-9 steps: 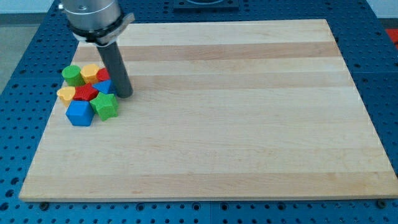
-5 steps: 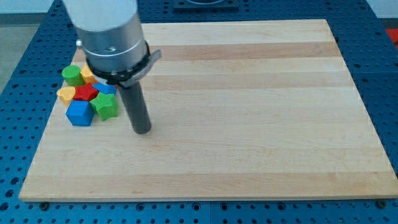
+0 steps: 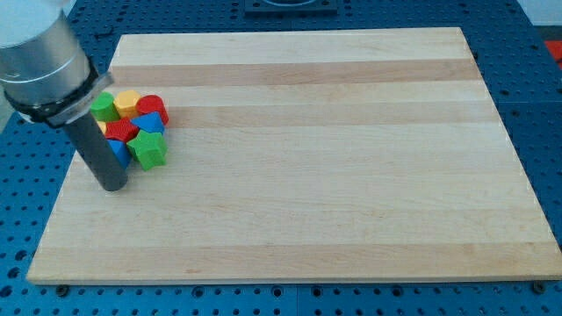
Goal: Slide the blue cube below the yellow heart
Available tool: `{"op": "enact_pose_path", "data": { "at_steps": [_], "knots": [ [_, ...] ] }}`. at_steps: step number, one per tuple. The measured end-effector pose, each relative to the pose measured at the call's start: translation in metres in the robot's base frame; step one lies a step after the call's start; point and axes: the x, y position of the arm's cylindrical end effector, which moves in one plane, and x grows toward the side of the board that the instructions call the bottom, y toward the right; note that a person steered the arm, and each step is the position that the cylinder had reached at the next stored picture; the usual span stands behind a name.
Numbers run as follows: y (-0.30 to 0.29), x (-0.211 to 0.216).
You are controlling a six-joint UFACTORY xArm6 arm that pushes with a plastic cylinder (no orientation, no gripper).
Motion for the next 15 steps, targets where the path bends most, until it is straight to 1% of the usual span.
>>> {"op": "enact_pose_path", "data": {
  "at_steps": [1,3,4,6,9,10,11,12,13,15],
  "knots": [
    [-0.015,0.000],
    [-0.027,0.004],
    [-0.018,0.011],
    [0.015,0.011],
    [0.015,-0.021],
    [0.015,-0.023],
    [0.015,-0.012],
    [0.008,-0.007],
    [0.007,-0.014],
    [-0.014,-0.014]
  ]
}}
